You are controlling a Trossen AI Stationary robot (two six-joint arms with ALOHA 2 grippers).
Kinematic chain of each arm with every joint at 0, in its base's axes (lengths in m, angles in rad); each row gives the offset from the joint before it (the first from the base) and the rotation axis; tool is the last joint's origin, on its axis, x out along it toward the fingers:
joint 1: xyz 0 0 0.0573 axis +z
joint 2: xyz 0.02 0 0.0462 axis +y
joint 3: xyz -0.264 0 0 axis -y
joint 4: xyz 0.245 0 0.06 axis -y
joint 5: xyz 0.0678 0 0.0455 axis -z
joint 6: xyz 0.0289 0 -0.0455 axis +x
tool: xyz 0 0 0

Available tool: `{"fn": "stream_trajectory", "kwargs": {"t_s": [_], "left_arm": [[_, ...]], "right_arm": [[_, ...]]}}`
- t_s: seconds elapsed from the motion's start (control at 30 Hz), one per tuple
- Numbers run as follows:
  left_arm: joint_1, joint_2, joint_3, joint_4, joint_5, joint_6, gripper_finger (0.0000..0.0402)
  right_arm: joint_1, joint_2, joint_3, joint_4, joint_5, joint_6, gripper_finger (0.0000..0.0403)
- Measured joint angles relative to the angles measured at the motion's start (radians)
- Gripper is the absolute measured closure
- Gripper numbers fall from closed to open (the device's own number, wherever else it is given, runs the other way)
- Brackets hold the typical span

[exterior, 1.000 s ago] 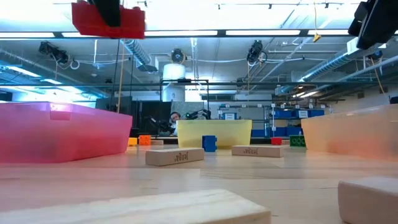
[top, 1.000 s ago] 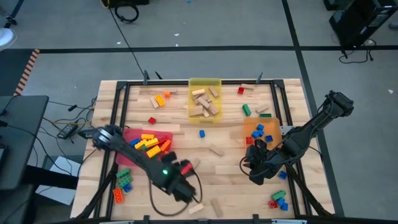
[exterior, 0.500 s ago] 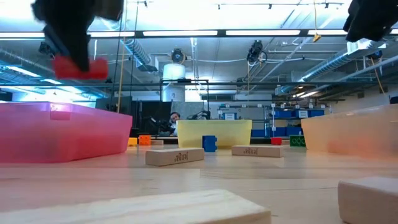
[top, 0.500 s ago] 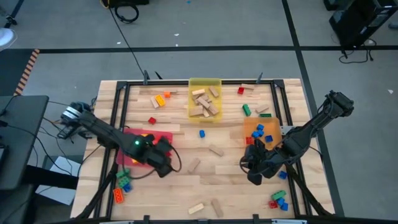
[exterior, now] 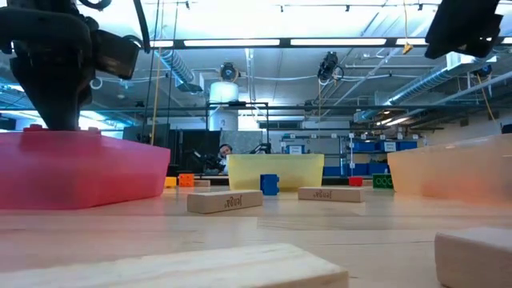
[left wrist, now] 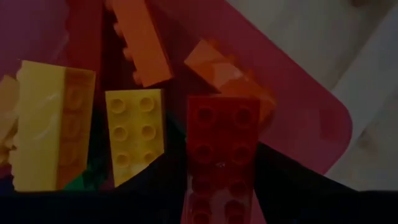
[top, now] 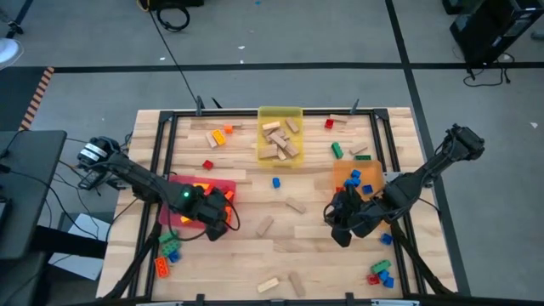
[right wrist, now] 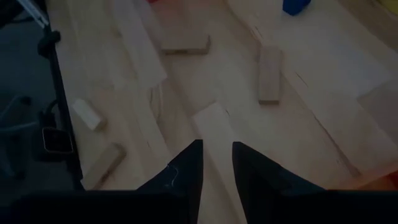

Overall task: Sort blocks by size
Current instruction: Put the 3 stud red game piece into the pink bin, then put the wooden block into the yellow bin

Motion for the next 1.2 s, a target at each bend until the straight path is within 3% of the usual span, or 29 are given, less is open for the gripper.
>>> {"fn": "stream_trajectory", "kwargs": {"t_s": [0.53,0.9,1.2], "left_arm": [[0.006,0.000,0.000,0.009,-0.048,0.010,0.0162],[0.006,0.000,0.000,0.027,-0.048,0.010,0.0161],[0.006,0.000,0.001,0.107,-0.048,0.004,0.0160]], "right_arm": [[-0.071,0.000,0.000,0.036,0.000,-0.012,0.0304],[-0.074,0.000,0.000,0.164,0.000,-0.390,0.0275],[-0.073,0.067,0.000,0.394,0.015,-0.709,0.0177]]}}
